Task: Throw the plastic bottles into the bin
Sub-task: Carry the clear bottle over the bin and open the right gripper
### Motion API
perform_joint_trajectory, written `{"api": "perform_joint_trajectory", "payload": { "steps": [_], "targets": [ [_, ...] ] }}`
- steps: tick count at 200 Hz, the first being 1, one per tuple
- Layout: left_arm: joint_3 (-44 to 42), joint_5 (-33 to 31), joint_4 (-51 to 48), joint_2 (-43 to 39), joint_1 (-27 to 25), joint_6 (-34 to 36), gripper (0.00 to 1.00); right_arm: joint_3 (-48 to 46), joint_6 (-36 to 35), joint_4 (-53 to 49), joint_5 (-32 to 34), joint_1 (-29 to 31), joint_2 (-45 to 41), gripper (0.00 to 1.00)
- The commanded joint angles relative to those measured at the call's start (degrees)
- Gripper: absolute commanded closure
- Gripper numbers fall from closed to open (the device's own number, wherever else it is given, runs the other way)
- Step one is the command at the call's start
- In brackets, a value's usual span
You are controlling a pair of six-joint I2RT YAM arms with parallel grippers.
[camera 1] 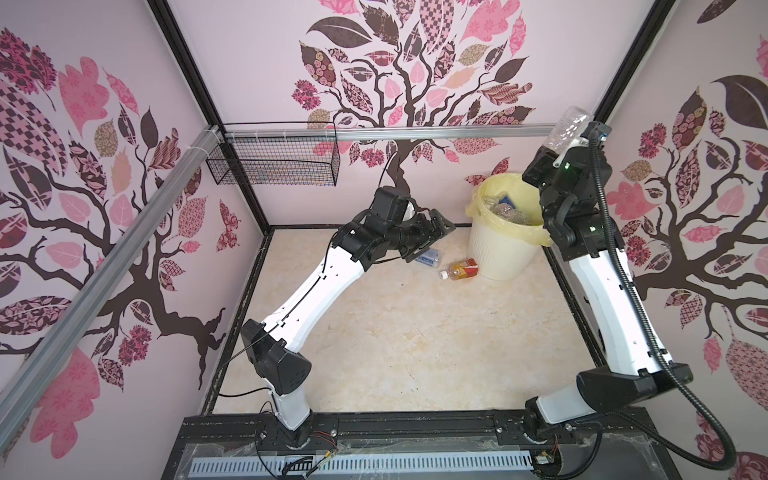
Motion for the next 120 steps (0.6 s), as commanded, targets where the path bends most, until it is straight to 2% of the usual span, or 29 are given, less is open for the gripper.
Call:
{"api": "perform_joint_trajectory", "payload": {
  "steps": [1,15,32,59,120],
  "targets": [
    [-1.9,-0.6,-0.2,-1.5,0.5,1.0,0.03,3.5,1.8,-6.1,-2.0,-4.2,8.8,0.47],
    [-2.3,-0.3,-0.1,-1.7,1.0,0.8,0.03,8.7,4.6,-11.9,-3.7,-7.4,14.1,0.41],
    [-3.0,0.1,0.0,-2.1,1.7,0.8,0.03,16.4,5.7,-17.6,-3.7,-9.0,18.8,0.19],
    [-6.4,0.6,0.3,-2.9,3.3,0.1,0.03,23.0,4.1,-18.7,-5.5,-8.9,19.6,0.01],
    [-7.5,-0.1,-1.4,-1.9,5.4,-1.3,0.03,22.6,2.4,-19.4,-6.6,-7.3,16.1,0.00]
  ]
}}
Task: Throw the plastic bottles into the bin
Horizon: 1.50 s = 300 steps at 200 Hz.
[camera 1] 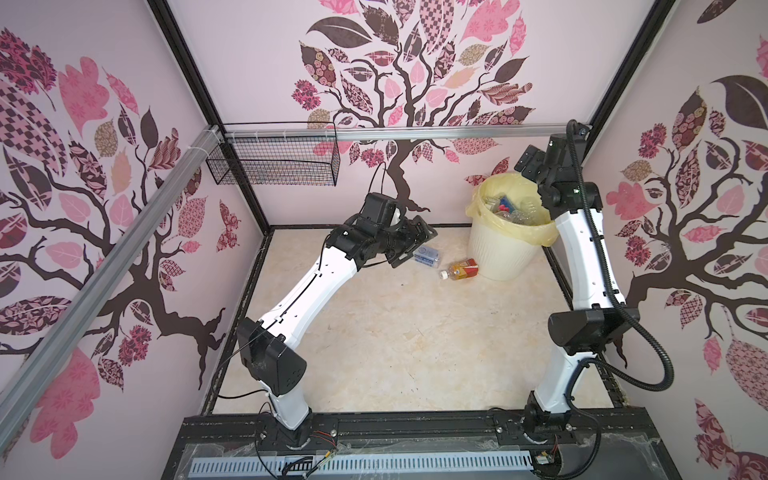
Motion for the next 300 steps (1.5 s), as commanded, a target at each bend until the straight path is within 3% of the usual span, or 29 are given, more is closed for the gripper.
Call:
{"api": "perform_joint_trajectory", "payload": {
  "steps": [1,47,86,139,163,195,277,300],
  "targets": [
    [-0.4,-0.4,-0.9,-0.2,0.8,-0.8,0.03,0.9,-0.8,-1.8,-0.8,0.9,-3.5,0.00],
    [6.5,-2.2,-4.3,7.7,4.0,-4.6,0.03,-8.8,-3.6,-0.2,0.4,7.5,-9.5,0.00],
    [12.5,-3.3,-3.8,17.5,7.1,-10.7,0.03,-29.1,-2.4,5.4,-2.5,12.8,-19.3,0.00],
    [23.6,-2.5,2.2,34.1,9.0,-12.8,0.03,-47.0,-1.0,6.4,-6.5,14.4,-28.8,0.00],
    [27.6,-2.9,8.3,39.8,9.3,-11.6,0.03,-51.2,-2.2,6.3,-7.2,14.4,-31.5,0.00],
    [34.9,-8.6,9.3,45.9,10.3,-7.0,0.03,-55.0,-2.8,5.7,-9.0,14.4,-34.1,0.00],
    [43.7,-15.2,23.4,60.6,13.1,-9.3,0.03,-59.9,-2.0,5.3,-13.2,14.4,-36.7,0.00],
    [47.3,-14.1,27.3,65.4,12.8,-11.6,0.03,-61.0,-2.0,5.8,-13.9,14.4,-37.0,0.00]
  ]
}}
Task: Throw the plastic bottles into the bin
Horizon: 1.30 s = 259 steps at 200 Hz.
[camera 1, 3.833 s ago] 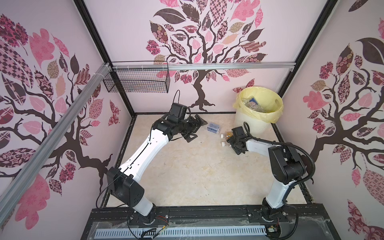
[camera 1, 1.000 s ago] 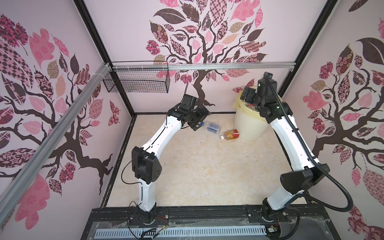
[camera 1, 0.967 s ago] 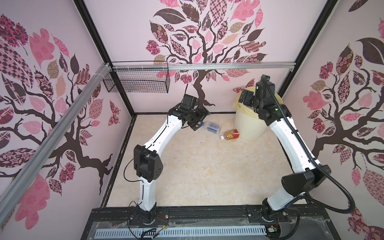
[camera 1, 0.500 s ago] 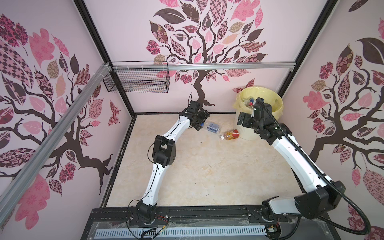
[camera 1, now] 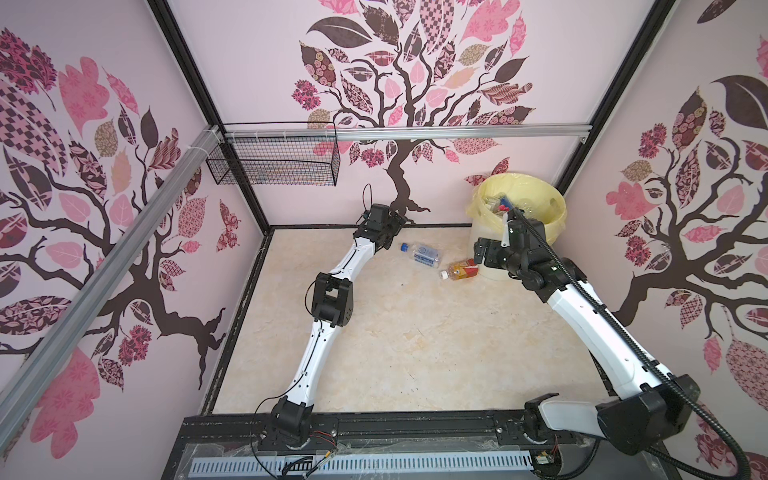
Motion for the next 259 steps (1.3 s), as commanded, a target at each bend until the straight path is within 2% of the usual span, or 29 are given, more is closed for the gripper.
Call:
{"api": "perform_joint_trajectory", "payload": {
  "steps": [1,15,69,117,154,185,217,259],
  "targets": [
    [5.2,-0.8,5.8,5.0,-1.0,-1.7,0.03,-0.3,0.4,0.6,-1.5,0.0,-2.5,0.00],
    [7.0,0.8,7.6,7.1,-1.4,-3.3,0.03,-0.6,0.1,0.6,-1.4,0.0,-2.3,0.00],
    [1.6,6.7,11.6,5.1,-4.2,-2.7,0.03,-1.8,-0.1,1.3,-1.1,0.0,-1.4,0.00],
    [-12.9,10.9,15.0,-3.3,-6.4,-2.5,0.03,-2.5,-0.3,1.1,0.8,0.0,-1.2,0.00],
    [-25.0,13.9,15.9,-13.3,-7.8,-3.7,0.03,-3.6,2.1,0.3,3.1,0.0,1.4,0.00],
    [-43.2,12.4,18.7,-26.6,-7.6,-3.7,0.03,-3.6,5.9,-1.0,3.4,0.0,5.0,0.00],
    [-55.7,14.3,11.5,-40.8,-7.0,0.0,0.03,-2.3,11.3,-2.4,1.9,0.1,9.9,0.00],
    [-66.8,16.0,1.0,-59.0,-6.5,6.8,0.03,-1.7,18.5,0.2,0.9,0.1,17.2,0.00]
  ]
}}
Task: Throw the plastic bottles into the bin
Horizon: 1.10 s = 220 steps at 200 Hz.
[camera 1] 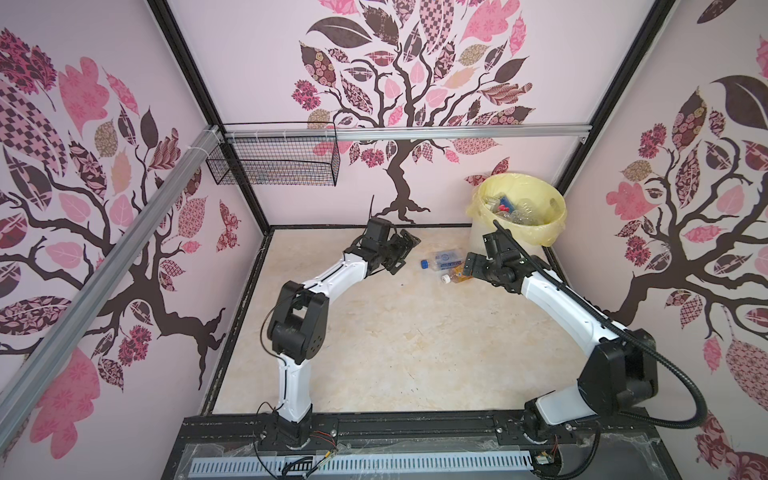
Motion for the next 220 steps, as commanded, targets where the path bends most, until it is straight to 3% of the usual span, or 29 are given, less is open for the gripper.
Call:
{"api": "perform_joint_trajectory", "payload": {
  "steps": [1,48,84,128,169,220],
  "targets": [
    [-5.0,2.4,-7.4,-7.6,0.3,5.6,0.03,2.1,6.0,0.4,-0.1,0.1,4.3,0.00],
    [-16.5,5.3,-9.0,-19.8,-0.7,5.7,0.03,6.7,13.7,1.8,1.5,0.7,15.1,0.00],
    [-18.1,4.1,-13.0,-25.0,-3.6,8.8,0.03,14.5,16.9,0.9,1.7,1.1,23.5,0.01],
    [-18.4,4.2,-13.3,-26.0,-3.6,8.2,0.03,21.3,18.9,-2.1,4.8,1.3,31.5,0.01],
    [-18.4,2.9,-14.8,-26.0,-3.6,8.8,0.03,20.3,19.5,-0.6,7.4,1.3,32.6,0.02],
    [-18.3,2.8,-15.2,-25.2,-3.6,8.5,0.03,16.4,20.3,2.1,7.3,1.3,33.5,0.10]
  ]
}}
